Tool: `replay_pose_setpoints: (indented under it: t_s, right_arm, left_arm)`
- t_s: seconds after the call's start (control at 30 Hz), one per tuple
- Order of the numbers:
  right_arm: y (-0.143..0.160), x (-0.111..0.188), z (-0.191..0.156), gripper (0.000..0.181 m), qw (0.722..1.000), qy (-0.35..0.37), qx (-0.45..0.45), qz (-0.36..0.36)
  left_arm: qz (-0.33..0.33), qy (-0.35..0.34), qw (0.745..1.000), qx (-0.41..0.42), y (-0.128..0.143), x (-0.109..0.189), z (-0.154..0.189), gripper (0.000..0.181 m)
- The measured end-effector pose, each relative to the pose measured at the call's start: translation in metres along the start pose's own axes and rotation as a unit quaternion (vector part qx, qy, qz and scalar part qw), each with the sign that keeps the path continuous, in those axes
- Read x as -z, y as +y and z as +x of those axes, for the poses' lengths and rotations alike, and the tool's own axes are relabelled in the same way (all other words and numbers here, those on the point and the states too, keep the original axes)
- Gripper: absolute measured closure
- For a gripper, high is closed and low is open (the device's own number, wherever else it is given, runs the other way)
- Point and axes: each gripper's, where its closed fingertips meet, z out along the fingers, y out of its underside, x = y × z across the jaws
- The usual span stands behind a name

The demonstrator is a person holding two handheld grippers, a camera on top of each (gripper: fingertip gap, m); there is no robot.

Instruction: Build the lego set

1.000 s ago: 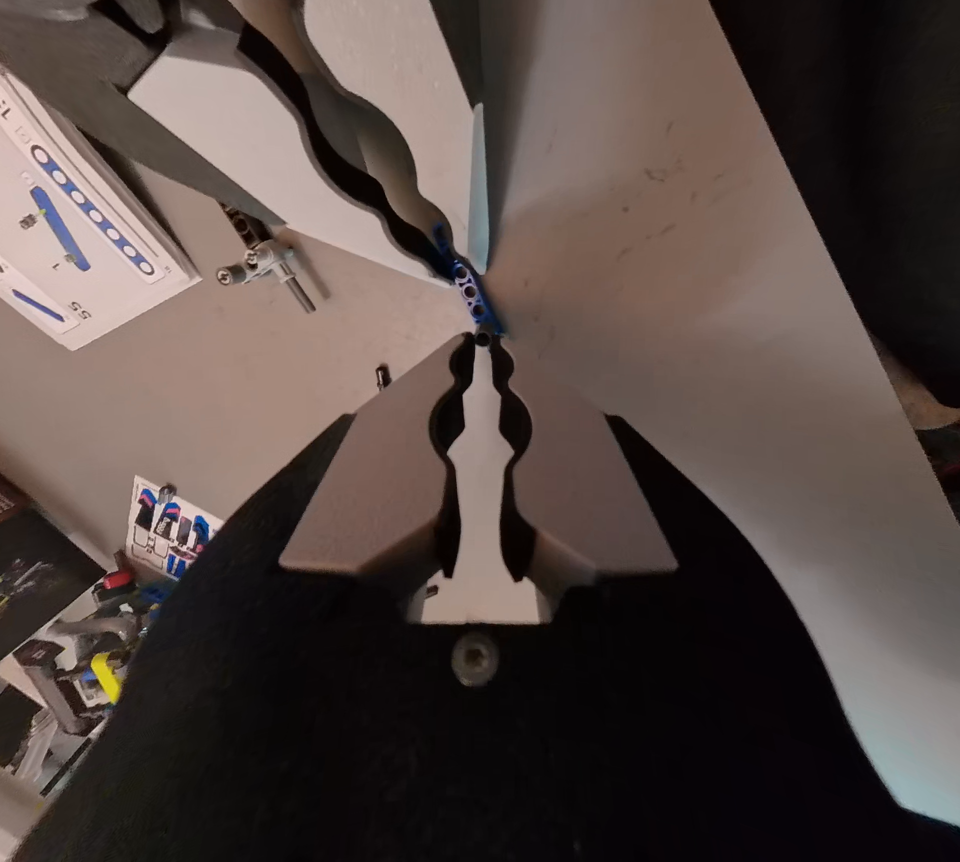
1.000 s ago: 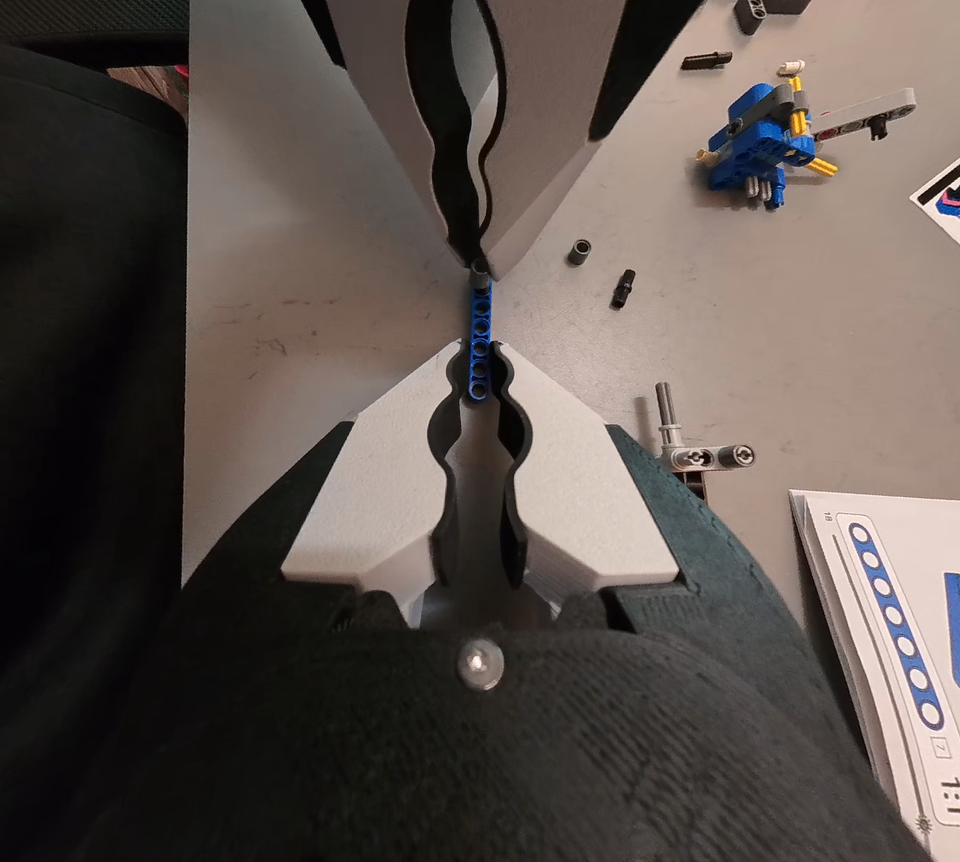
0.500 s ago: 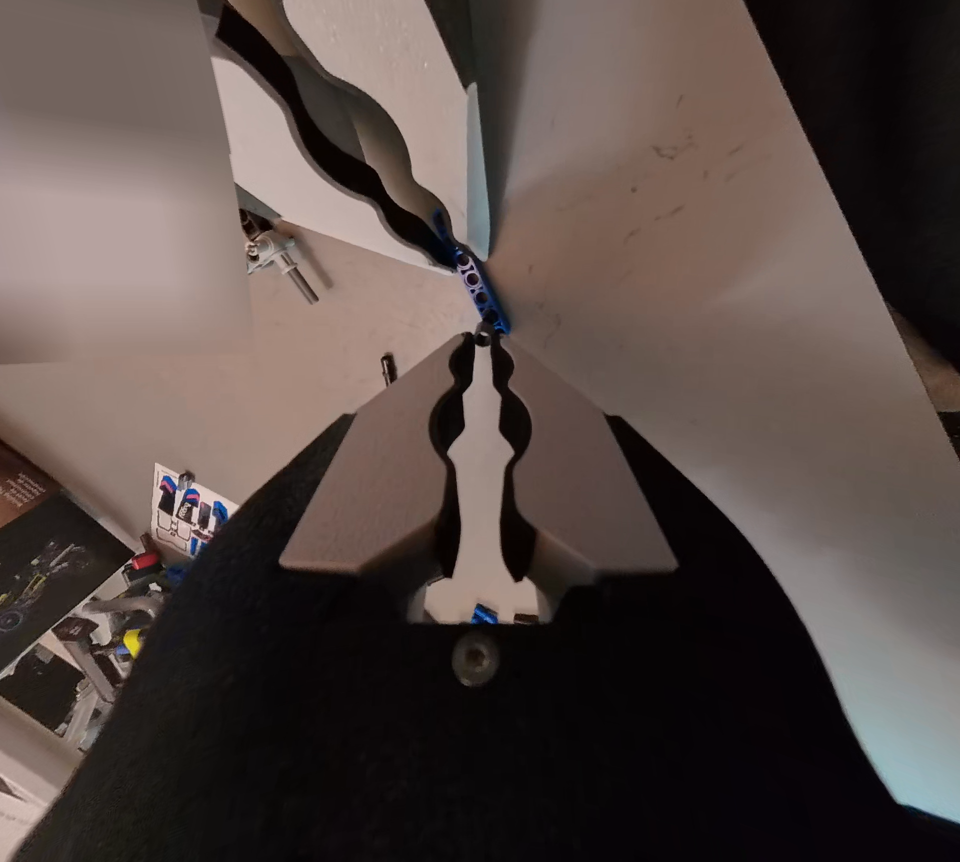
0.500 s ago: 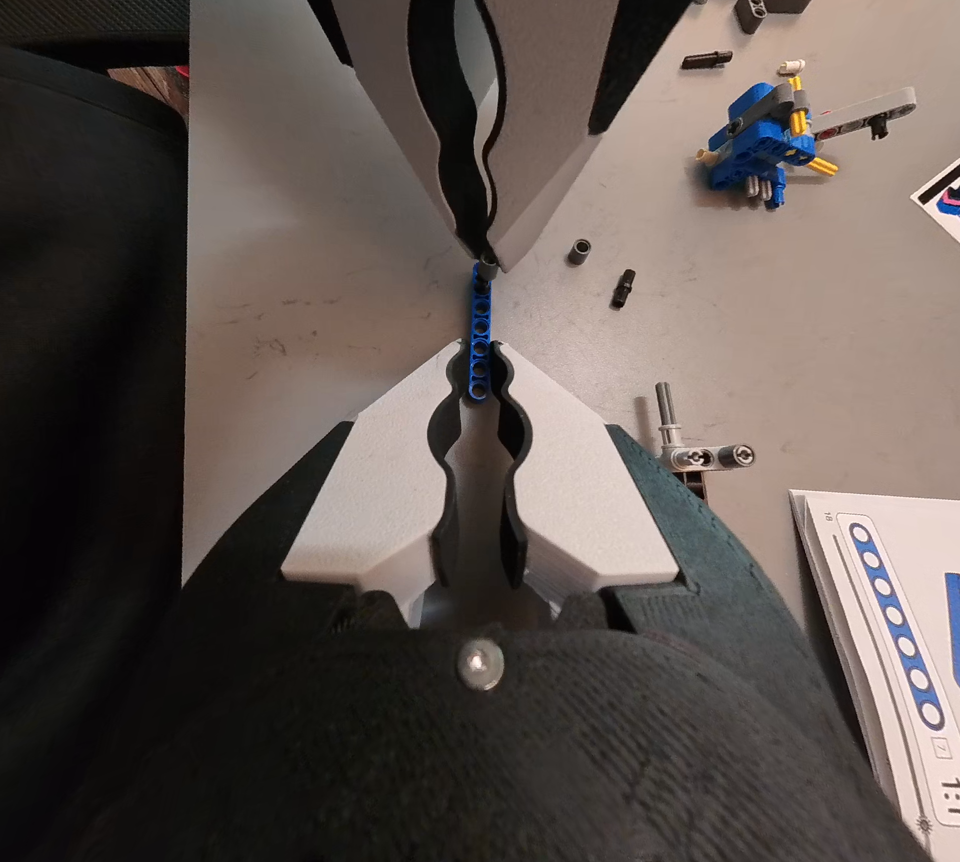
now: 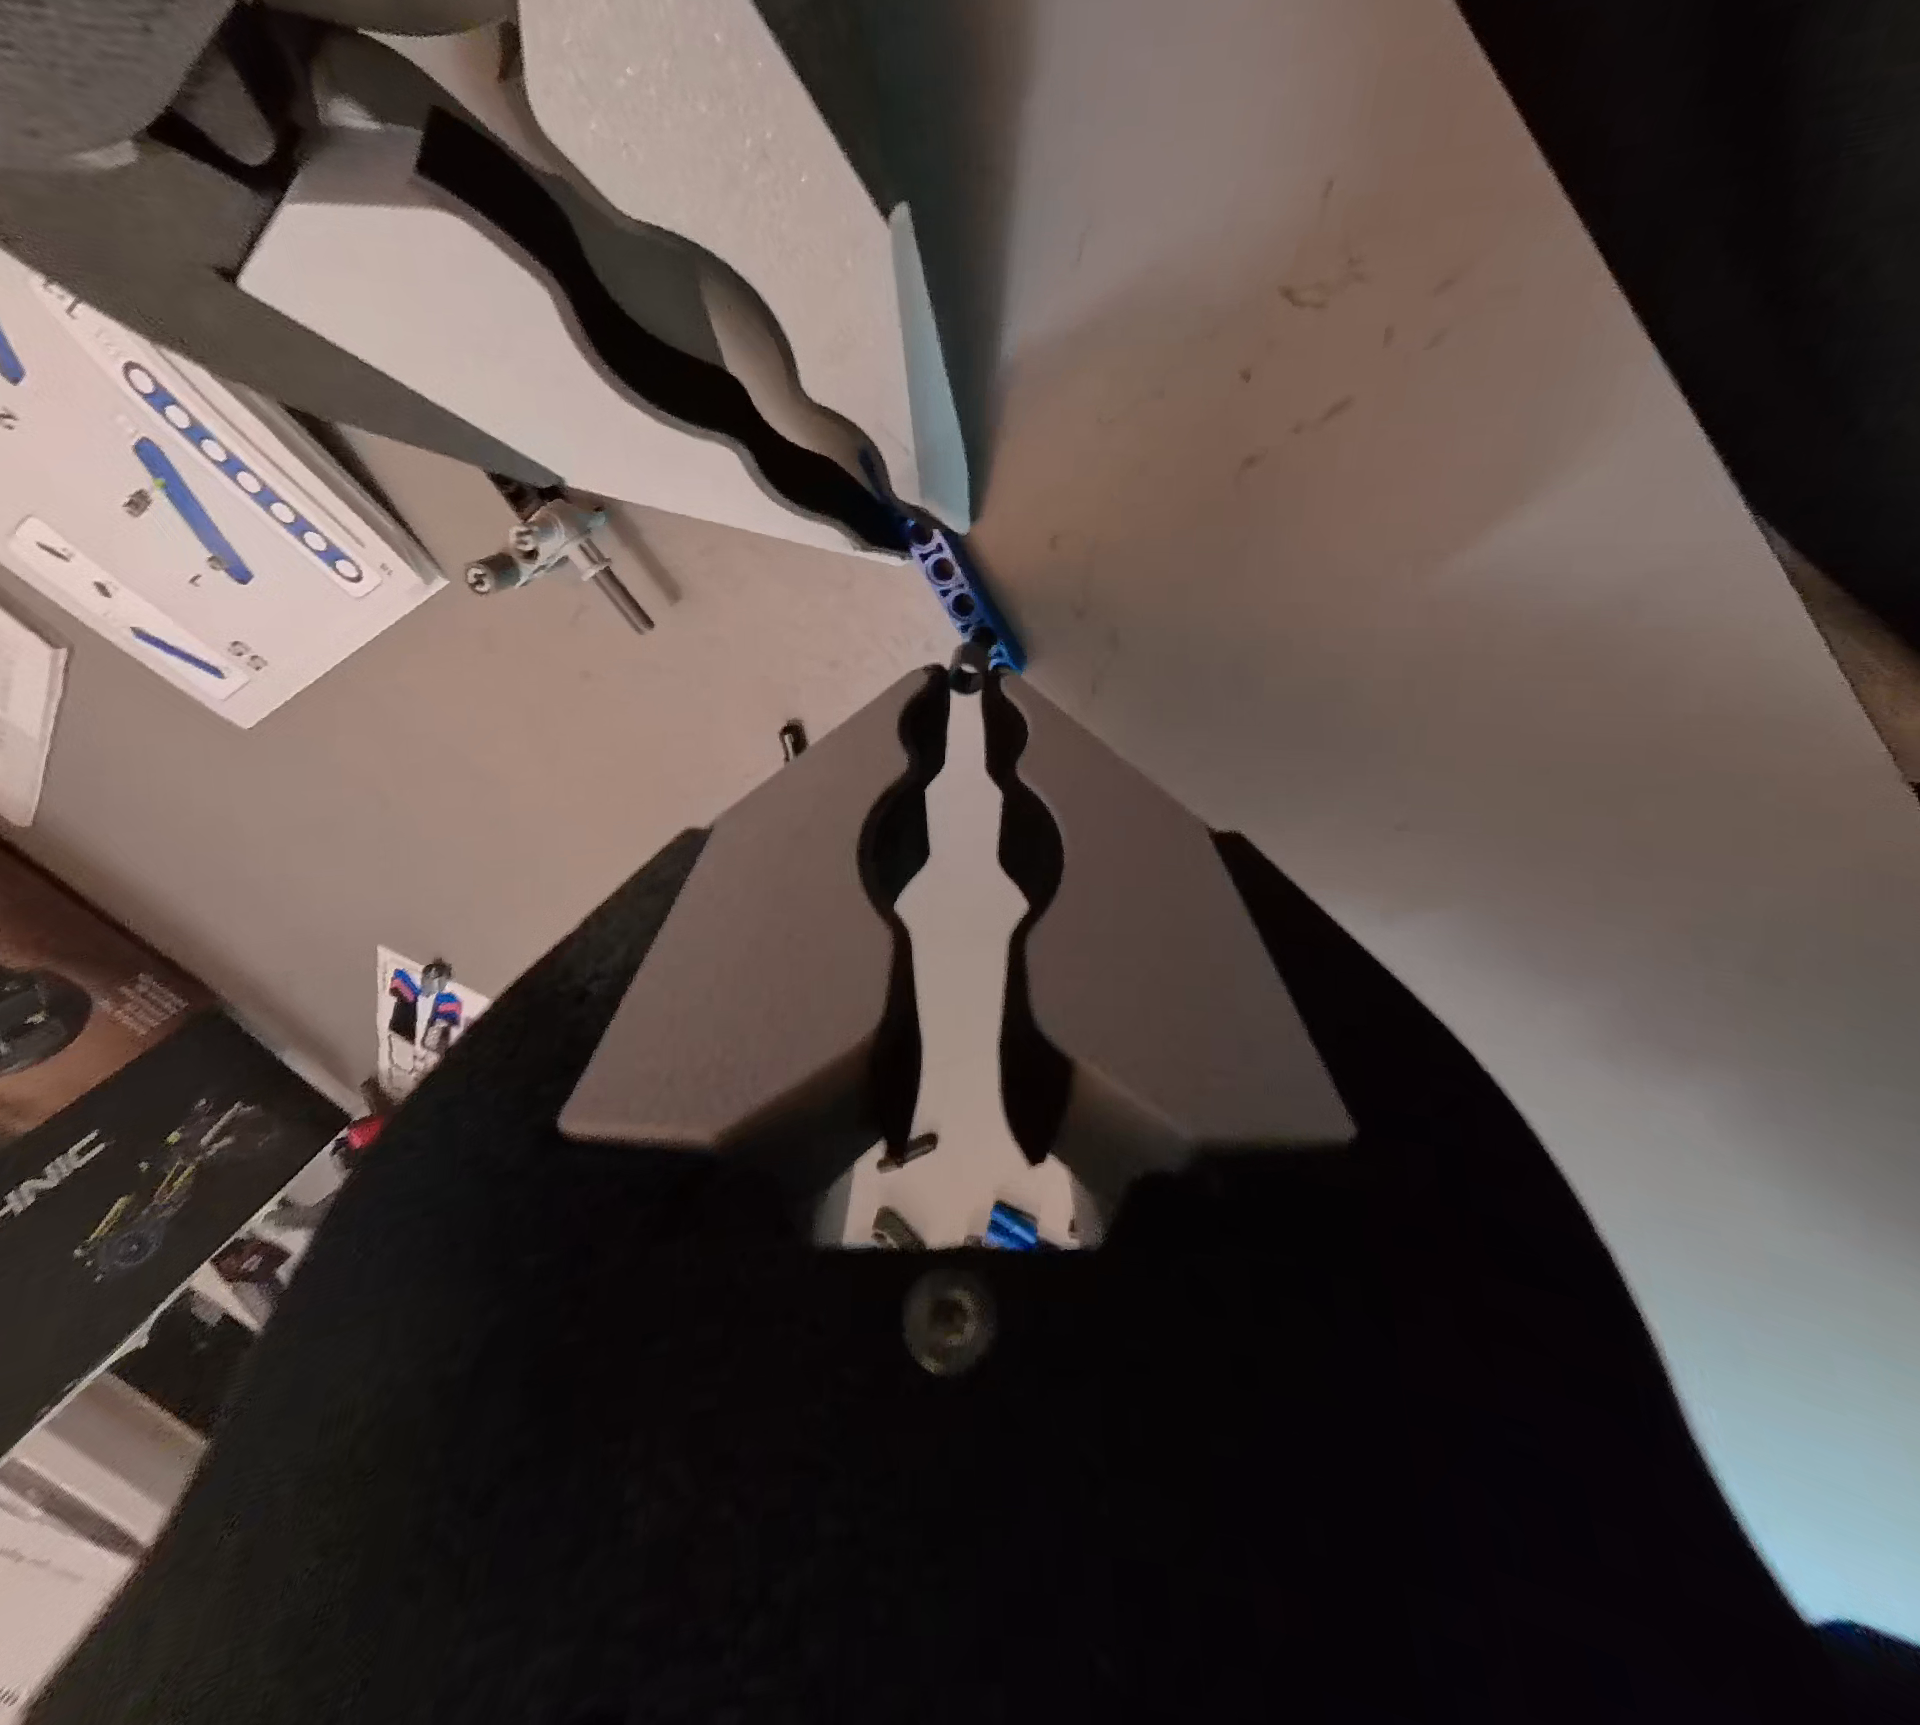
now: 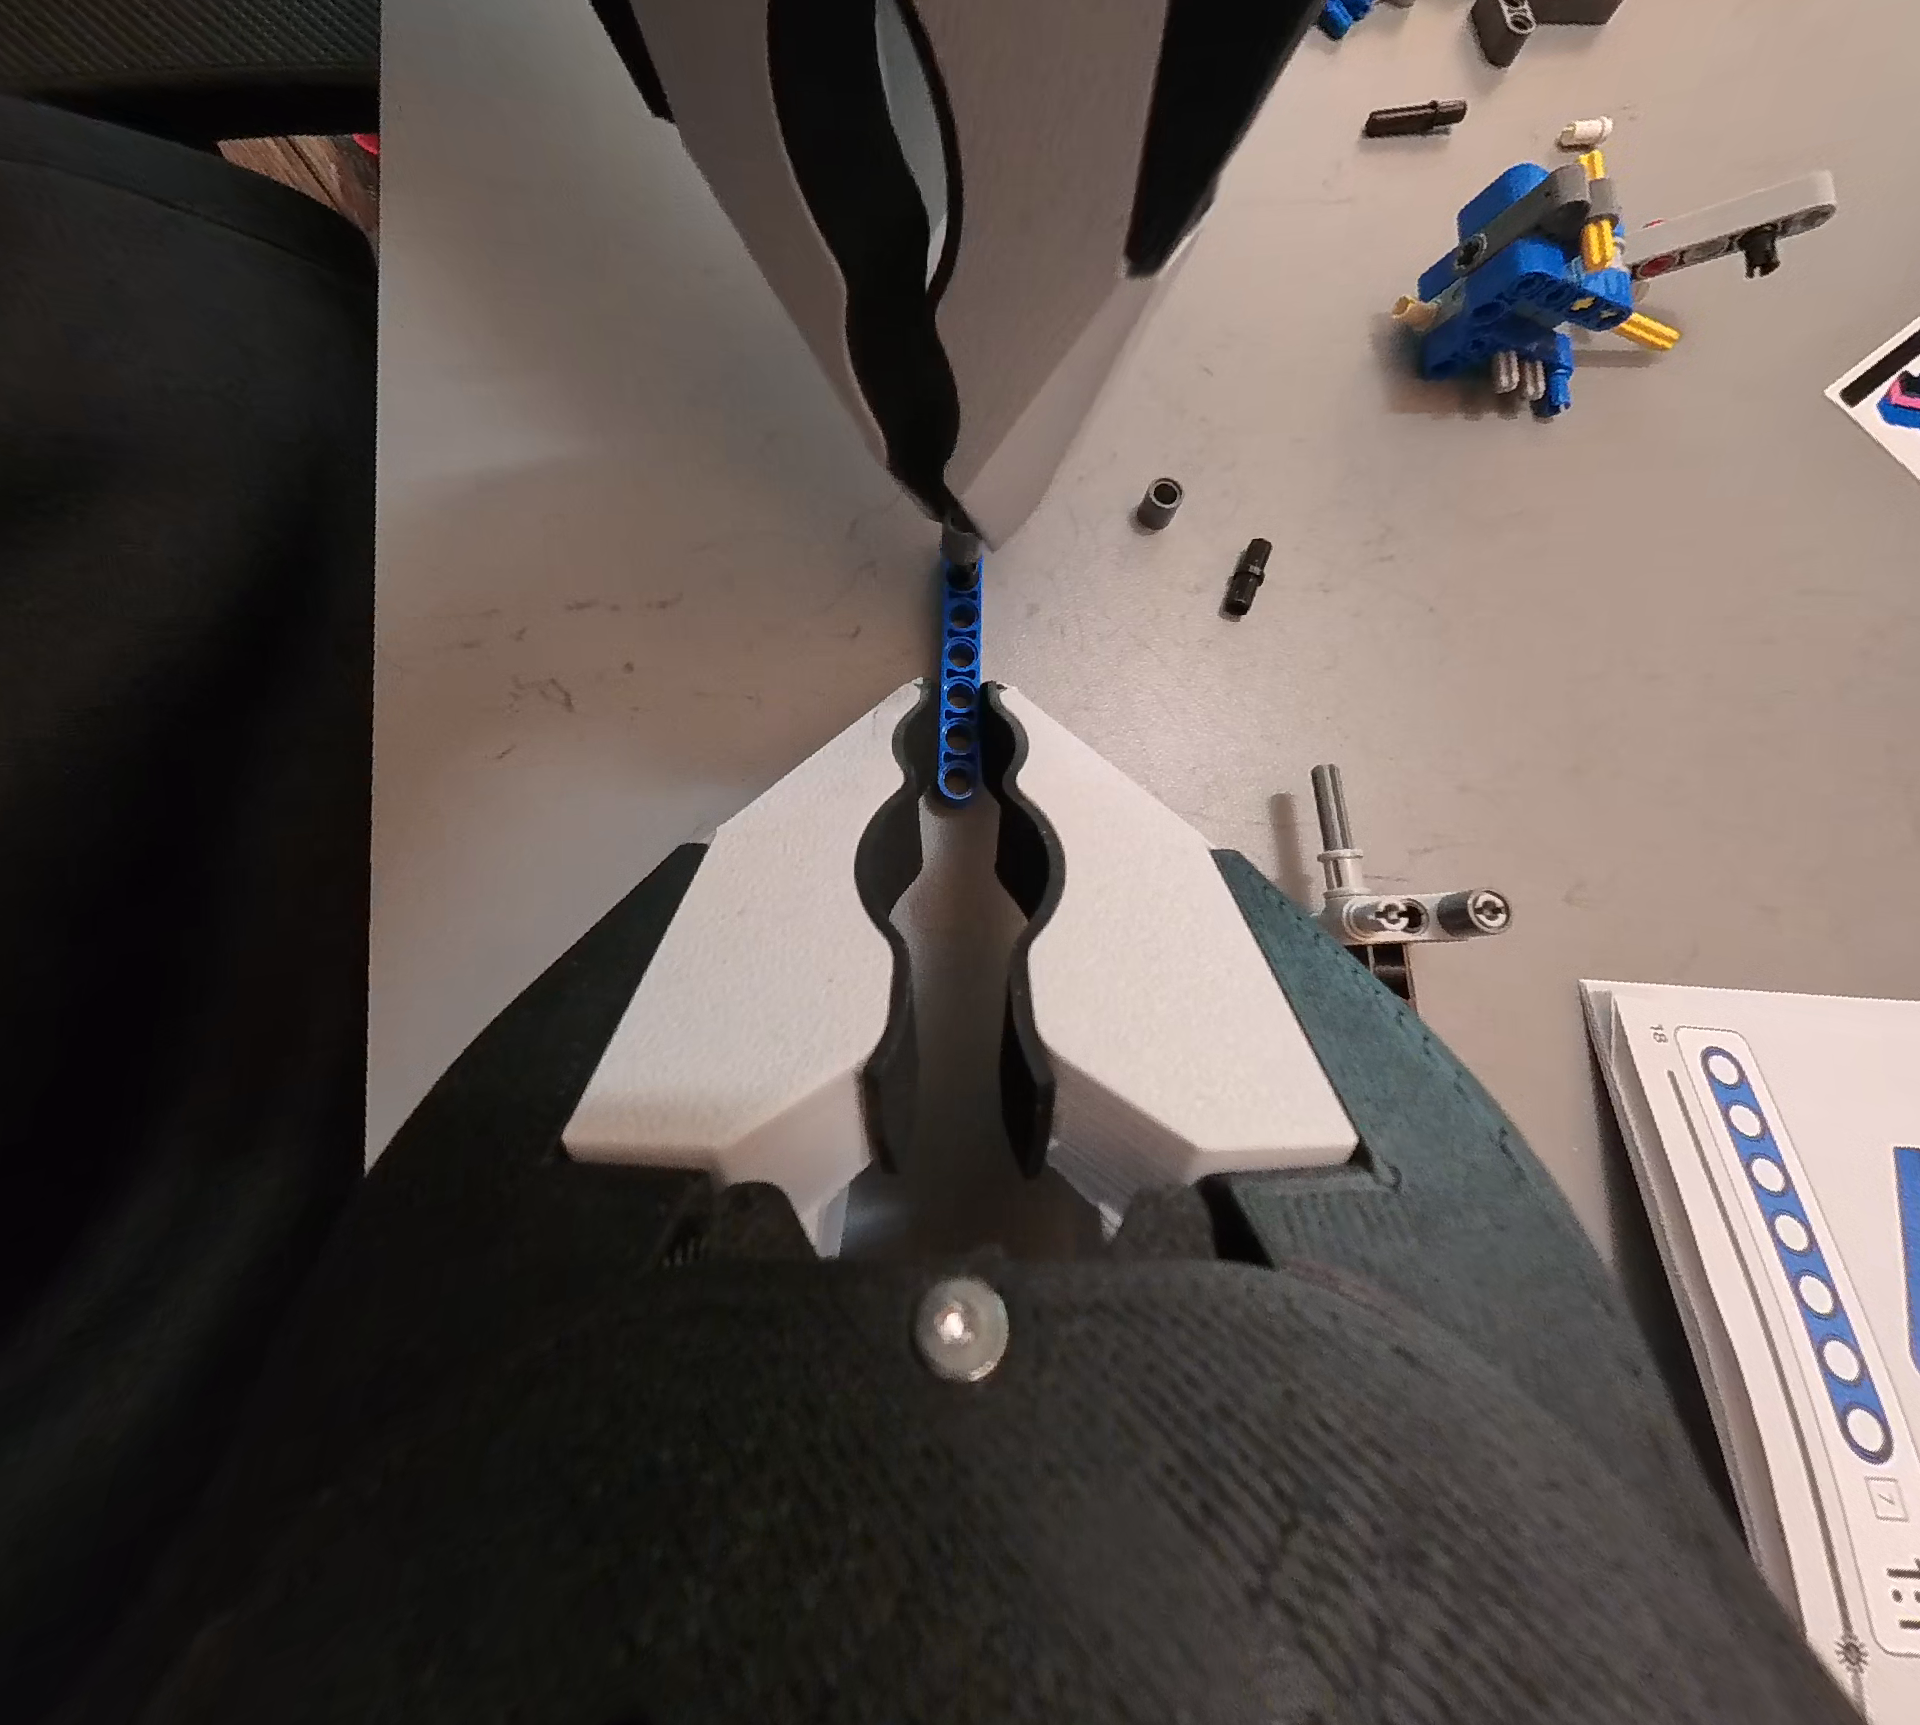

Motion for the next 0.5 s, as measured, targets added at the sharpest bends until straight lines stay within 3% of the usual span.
replay_pose_setpoints:
  t_s: [0.5]
  right_arm:
    - [0.0, 0.0004, -0.0004, 0.174, 1.0, -0.002, 0.0, 0.0]
  left_arm:
    - [-0.022, 0.003, 1.0, -0.012, -0.0001, -0.0029, 0.0009, 0.178]
